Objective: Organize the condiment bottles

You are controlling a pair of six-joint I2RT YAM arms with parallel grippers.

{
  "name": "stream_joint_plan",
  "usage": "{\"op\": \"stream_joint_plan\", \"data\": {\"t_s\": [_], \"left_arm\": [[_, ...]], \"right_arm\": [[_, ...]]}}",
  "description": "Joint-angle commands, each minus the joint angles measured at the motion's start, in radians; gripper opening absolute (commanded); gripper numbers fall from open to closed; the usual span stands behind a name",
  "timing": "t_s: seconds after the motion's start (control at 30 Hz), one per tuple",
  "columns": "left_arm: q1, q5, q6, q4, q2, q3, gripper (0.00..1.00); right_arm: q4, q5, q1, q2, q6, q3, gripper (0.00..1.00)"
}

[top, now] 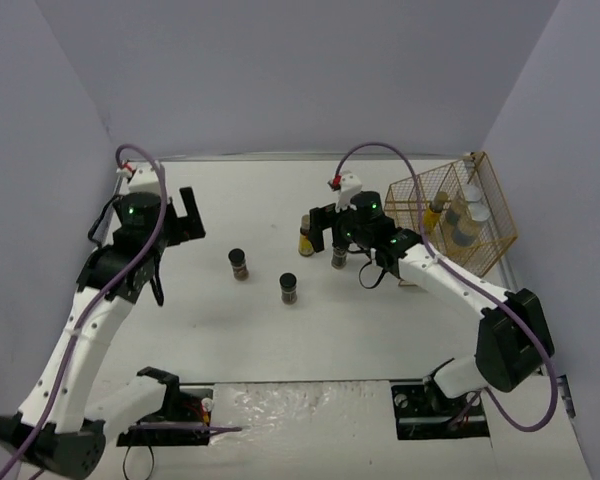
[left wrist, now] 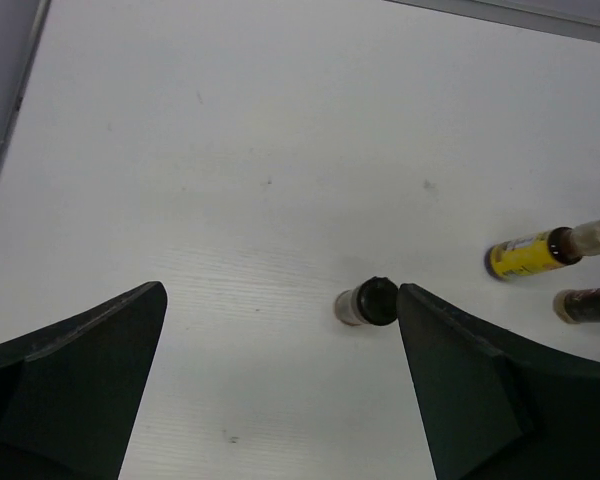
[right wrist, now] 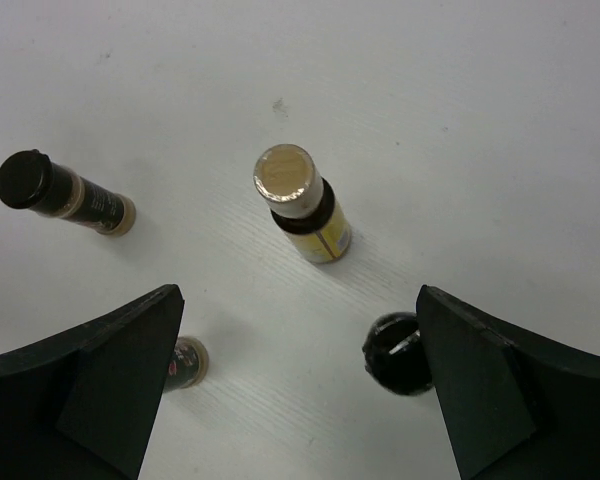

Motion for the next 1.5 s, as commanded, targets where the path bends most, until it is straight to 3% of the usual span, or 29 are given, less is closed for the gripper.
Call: {"op": "stream_joint_plan", "data": {"t_s": [0.0,0.33,0.63,0.97,1.13,1.33,1.47], "left_arm": [[0.037,-0.072,0.072,0.054,-0.142,-0.106,0.97],[0.037,-0.091,0.088,0.1,-0.216,-0.234,0.97],[0.035,-0.09,0.086,0.094,-0.225,-0.239,0.97],[0.034,-0.063,0.086,0.098,-0.22,-0.239,0.97],[0.034,-0.065,0.088,0.098,-0.219,-0.241,0.97],[0.034,-0.063,0.088,0.1,-0.218,-0.241,0.97],[0.034,-0.065,0.088,0.099,-0.221,-0.242,0.97]], "right_arm": [[0.181,0.05,0.044,0.096,-0.074,0.081,0.98],[0.273,0.088,0.052,0.239,-0.097,0.121,0.86],[0.324,0.061,0.058,0.292,-0.108,0.136,0.64],[0.331,0.061,0.067,0.323,-0.122,0.158,0.3],[0.317,0.086,0.067,0.282,-0.123,0.147,0.0],[0.24,0.156,0.067,0.147,-0.126,0.176,0.0],[0.126,0.321,0.063,0.0,-0.119,0.233,0.0]]}}
